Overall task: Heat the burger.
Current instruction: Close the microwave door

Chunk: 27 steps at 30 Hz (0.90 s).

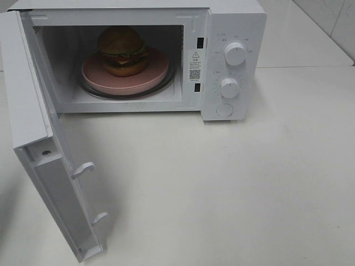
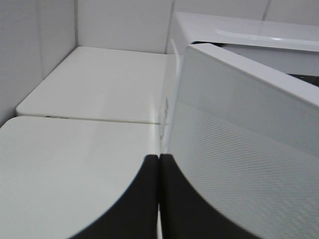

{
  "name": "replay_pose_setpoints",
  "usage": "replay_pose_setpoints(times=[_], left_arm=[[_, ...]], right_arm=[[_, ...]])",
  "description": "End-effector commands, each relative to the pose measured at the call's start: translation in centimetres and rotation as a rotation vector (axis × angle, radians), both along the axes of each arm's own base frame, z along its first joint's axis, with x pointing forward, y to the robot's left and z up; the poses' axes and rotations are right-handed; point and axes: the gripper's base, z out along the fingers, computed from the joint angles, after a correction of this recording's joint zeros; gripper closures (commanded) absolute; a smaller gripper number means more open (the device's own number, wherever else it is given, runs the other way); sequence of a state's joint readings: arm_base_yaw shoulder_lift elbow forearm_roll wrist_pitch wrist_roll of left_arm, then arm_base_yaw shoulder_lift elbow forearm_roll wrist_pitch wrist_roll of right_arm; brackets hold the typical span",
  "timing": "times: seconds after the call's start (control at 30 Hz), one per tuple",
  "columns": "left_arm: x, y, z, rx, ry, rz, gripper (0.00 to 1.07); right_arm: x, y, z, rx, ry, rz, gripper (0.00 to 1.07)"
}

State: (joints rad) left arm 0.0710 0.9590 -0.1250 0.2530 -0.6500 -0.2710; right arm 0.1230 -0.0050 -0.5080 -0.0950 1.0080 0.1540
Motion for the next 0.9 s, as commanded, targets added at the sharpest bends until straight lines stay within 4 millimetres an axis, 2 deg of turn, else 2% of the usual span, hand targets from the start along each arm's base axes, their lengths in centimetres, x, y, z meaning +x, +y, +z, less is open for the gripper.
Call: replay_pose_setpoints(times=[0.03,0.3,0.37,0.47,0.53,0.9], left_arm=[[0.4,-0.8,-0.2,-0.01,-0.021,-0.088,1.07],[1.6,-2.0,-1.5,-0.011,-0.004,-0.224,1.07],[2.4,-3.0,-2.4,-0.015,0.042,-0.286,1.07],[2.6,-3.2,-2.5,-0.011,0.045,-0.302,1.07],[2.9,-4.8,-3.2,0.022,0.04,-0.389,1.07],[3.1,-7.6,-4.8,-0.008,0.042,-0.461,1.07]], right_arm=[[-0.3,-0.1,-0.1,-0.005,-0.024,-0.011,0.33],[-0.3,-0.1,-0.1,-0.005,-0.024,-0.011,0.33],[-0.3,-0.1,-0.1,-0.005,-0.024,-0.011,0.33],[-0.3,-0.1,-0.1,-0.005,-0.024,-0.011,0.33],[-0.3,-0.1,-0.1,-0.005,-0.024,-0.011,0.33],[-0.3,-0.1,-0.1,-0.005,-0.024,-0.011,0.33]])
